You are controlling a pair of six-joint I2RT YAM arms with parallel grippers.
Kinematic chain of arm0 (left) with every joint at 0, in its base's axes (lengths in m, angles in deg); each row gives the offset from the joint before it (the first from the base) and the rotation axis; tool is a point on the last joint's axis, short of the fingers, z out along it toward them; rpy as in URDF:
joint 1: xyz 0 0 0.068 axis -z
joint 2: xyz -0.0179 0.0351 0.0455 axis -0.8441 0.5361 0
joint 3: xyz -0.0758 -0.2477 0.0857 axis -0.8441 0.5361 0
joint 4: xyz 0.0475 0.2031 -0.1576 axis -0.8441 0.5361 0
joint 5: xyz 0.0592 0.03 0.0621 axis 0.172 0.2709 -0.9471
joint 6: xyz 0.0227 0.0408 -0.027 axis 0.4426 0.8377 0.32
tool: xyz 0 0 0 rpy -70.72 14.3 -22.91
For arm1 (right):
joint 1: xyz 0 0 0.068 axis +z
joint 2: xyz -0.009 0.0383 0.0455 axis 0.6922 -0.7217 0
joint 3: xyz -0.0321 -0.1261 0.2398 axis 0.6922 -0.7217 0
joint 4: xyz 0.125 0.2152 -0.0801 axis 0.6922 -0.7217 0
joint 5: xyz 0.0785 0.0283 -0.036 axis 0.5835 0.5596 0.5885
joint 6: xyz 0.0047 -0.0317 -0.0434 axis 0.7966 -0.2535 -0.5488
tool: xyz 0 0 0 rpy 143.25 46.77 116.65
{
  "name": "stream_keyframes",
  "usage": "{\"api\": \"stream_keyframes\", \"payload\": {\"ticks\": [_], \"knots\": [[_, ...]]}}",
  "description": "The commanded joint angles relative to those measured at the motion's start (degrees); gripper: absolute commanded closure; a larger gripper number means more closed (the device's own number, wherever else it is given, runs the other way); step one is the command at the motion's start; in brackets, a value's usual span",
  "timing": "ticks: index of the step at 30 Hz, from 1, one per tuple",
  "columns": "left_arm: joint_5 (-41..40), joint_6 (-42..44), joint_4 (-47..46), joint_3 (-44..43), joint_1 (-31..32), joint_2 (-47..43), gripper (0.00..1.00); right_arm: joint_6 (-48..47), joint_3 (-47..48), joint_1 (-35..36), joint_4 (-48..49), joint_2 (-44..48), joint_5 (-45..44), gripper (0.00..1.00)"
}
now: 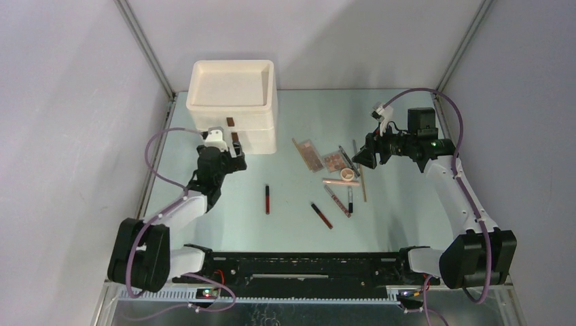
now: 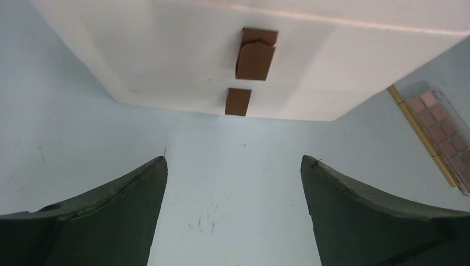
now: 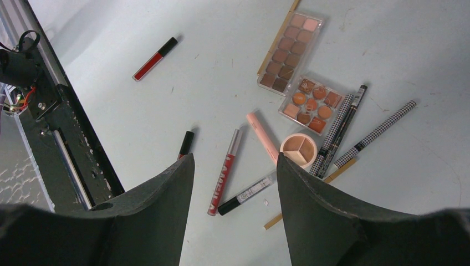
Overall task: Organize the makeup
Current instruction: Open the drawer in the storage box.
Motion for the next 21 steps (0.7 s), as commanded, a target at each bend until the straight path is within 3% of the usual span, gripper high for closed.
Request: {"api": "stream_keyframes", "payload": {"ticks": [1, 6, 21], "knots": [[-0.9, -3.9, -6.7, -3.2, -0.9, 3.1, 0.06, -0.4, 0.1, -0.1, 0.6, 0.4, 0.4, 0.35], [-0.4, -3.3, -13.1, -4.0, -1.0, 7.4, 0.09, -0.5, 0.1, -0.1, 0.5, 0.4, 0.5, 0.35], [2.8, -2.3, -17.7, -10.3, -3.3, 16.8, 0.2, -0.9, 0.2, -0.1, 0.2, -0.1, 0.7, 0.34]]}}
